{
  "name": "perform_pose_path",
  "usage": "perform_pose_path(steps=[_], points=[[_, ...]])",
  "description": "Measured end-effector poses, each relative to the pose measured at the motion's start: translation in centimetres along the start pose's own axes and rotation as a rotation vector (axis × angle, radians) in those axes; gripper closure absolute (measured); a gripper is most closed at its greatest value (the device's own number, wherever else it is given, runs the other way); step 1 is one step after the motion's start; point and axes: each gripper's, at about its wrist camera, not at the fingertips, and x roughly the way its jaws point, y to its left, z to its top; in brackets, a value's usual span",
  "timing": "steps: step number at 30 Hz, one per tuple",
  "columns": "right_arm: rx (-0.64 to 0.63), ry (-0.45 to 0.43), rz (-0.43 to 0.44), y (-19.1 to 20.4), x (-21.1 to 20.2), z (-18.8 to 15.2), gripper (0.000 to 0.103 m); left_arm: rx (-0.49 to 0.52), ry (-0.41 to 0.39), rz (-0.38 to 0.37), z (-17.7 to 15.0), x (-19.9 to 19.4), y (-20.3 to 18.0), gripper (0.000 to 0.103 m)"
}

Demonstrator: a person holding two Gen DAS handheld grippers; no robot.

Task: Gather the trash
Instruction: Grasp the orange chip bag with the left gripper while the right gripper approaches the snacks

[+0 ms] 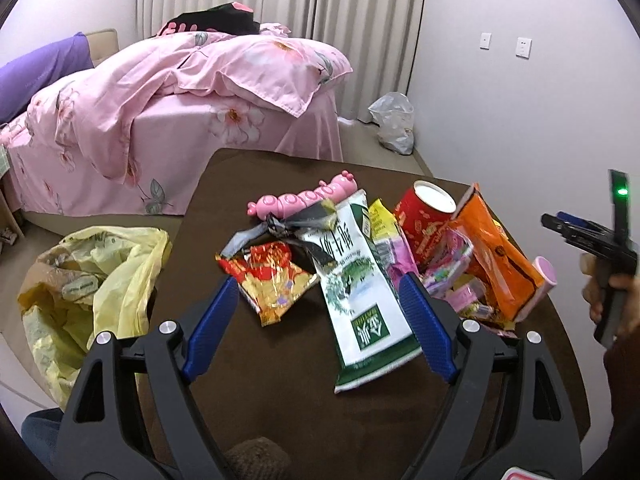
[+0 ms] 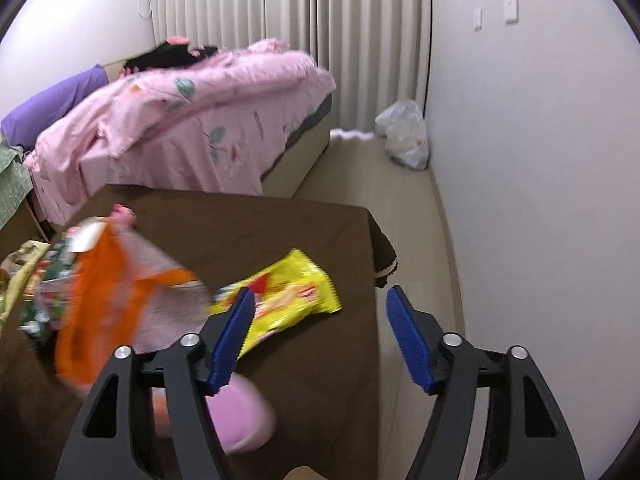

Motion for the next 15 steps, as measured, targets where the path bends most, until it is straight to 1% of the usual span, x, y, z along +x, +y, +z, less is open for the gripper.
perform_pose_path(steps=[4,8,11,14,15], points=[[0.025,0.069,0.084,-1.8,5.1,0.4,0.045,0.003,0.023,0.014,0.1,1.1,0.1,0.025],[0.049,0.129,0.182,-1.9,9.1,0.3,0.046,0.008,0.055,0.047,0.0,2.4,0.3,0.029],[0.064,0.162,0.211,-1.6,10.6,0.2,0.046,0.002,0.081,0.052,-0.3,3.1,0.4,0.030],[0.051,0.191,0.257,-0.9,11.0,-0.3,0.053,0.011,0.081,0.049,-0.6,3.2,0.1,0.030],[0.032,0.185,0.254,-0.5,10.9,-0.4,0.058,0.017,0.079,0.051,-0.7,3.3,0.0,0.030]])
